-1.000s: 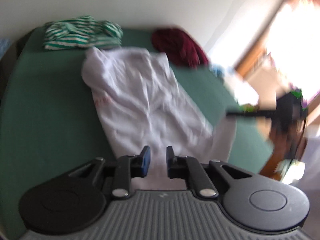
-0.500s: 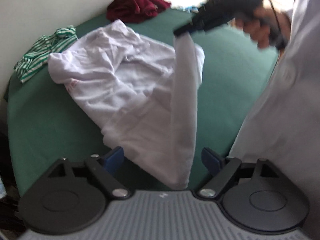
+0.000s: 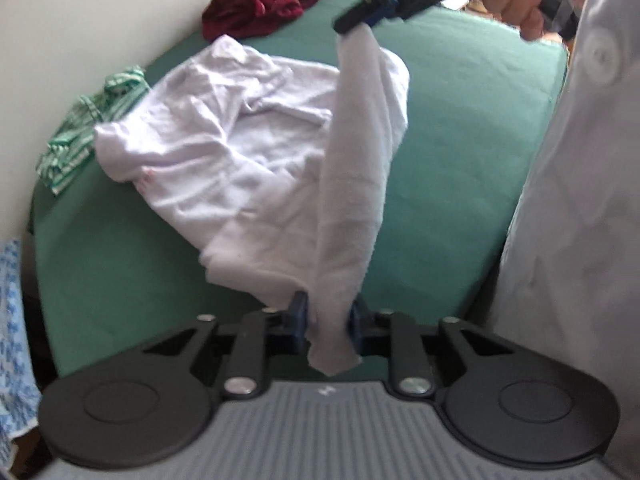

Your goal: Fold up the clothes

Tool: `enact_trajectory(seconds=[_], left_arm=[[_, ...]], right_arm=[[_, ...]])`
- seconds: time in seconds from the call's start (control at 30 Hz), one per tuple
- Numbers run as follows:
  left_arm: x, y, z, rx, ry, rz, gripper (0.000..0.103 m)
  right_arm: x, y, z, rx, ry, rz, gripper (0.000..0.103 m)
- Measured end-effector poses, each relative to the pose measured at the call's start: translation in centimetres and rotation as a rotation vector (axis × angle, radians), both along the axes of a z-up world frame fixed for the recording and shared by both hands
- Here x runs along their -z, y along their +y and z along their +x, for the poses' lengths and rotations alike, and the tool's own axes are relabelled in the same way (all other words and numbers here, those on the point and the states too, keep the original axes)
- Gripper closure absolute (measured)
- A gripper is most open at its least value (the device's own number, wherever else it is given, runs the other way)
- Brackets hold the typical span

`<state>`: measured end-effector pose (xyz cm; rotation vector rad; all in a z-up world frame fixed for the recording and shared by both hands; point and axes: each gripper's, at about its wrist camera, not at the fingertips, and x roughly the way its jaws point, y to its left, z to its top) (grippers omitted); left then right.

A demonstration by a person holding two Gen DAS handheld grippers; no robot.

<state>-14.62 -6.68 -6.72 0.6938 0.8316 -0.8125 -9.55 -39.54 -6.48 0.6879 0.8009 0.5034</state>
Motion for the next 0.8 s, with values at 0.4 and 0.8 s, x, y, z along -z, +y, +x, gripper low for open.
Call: enact_trajectory(seconds=[0.4,0.8], left_arm=[[-0.5,0.3,-0.2,0.15,-0.103,0.037,0.09],[-3.3,1.1,10.5,0.05,-0.088,-0.139,0.092]], right_arm=[[0.1,0.0,-0.7,0.065,0.009,-0.015,0.092],[-1.0,0.2,1.1,0.151,-0.051,-0.035,0.094]])
